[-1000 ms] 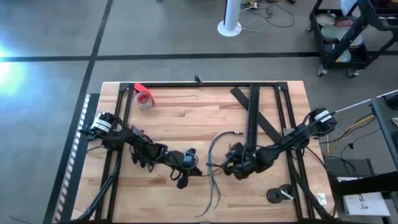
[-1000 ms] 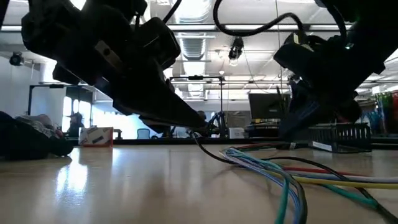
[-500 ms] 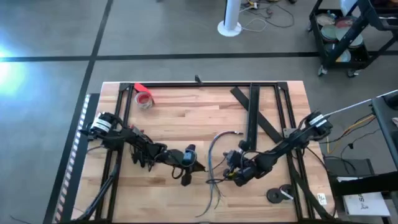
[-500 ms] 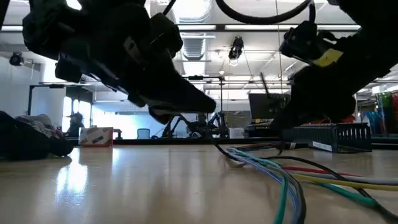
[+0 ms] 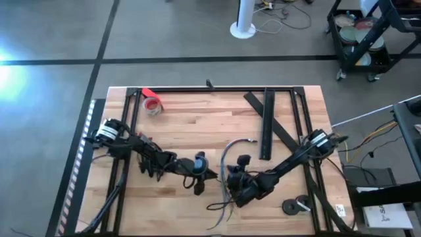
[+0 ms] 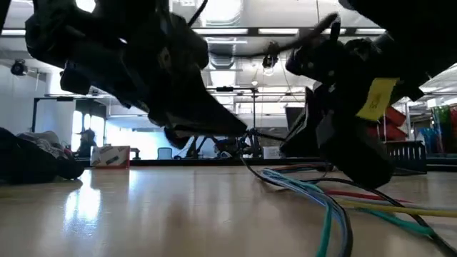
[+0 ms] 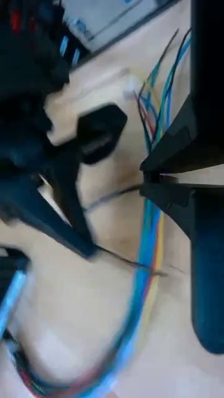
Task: Ziptie cables
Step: Wrap the zip tie around the cable bundle
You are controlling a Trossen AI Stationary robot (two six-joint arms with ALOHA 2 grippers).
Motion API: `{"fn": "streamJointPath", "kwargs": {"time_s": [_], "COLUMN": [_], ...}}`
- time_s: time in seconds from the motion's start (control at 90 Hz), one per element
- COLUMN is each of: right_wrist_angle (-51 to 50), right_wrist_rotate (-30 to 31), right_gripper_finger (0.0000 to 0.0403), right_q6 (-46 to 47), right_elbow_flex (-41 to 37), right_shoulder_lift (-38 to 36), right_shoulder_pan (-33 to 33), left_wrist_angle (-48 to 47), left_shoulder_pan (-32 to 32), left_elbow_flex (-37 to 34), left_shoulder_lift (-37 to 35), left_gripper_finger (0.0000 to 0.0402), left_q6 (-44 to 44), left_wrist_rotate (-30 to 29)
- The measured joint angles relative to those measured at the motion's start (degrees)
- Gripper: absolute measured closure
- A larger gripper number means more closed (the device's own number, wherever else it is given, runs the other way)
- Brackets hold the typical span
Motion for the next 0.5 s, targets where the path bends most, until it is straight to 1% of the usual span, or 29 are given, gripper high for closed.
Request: {"fn": "streamJointPath", "kwargs": {"time_s": [0.067,0.167,0.311,0.389,0.5], "right_wrist_angle": [-6.24,-11.03,-10.56,-10.23,-8.67], "right_wrist_rotate": [2.65,3.49,3.5,4.02,4.81], "right_gripper_finger": [0.0403,0.0403,0.0403,0.0403,0.0403], "right_q6": [3.25,5.76,6.09,5.54,4.21], "right_elbow_flex": [1.93,3.33,2.21,1.44,0.28], "right_shoulder_lift": [0.61,1.27,1.28,1.28,1.31], "right_shoulder_pan": [0.25,0.67,1.87,2.82,3.69], "left_wrist_angle": [0.05,0.01,0.19,0.18,0.95], "left_shoulder_pan": [-0.11,-0.48,-1.25,-1.33,-0.57], "left_elbow_flex": [-0.46,-0.93,-1.26,-1.63,-2.09], "left_shoulder_lift": [0.0,0.0,0.0,0.0,0.0], "left_gripper_finger": [0.0393,0.0393,0.0393,0.0393,0.0395], "left_q6": [-1.83,-3.64,-5.42,-6.22,-11.82], "left_wrist_rotate": [-0.92,-1.66,-5.01,-5.86,-5.66]}}
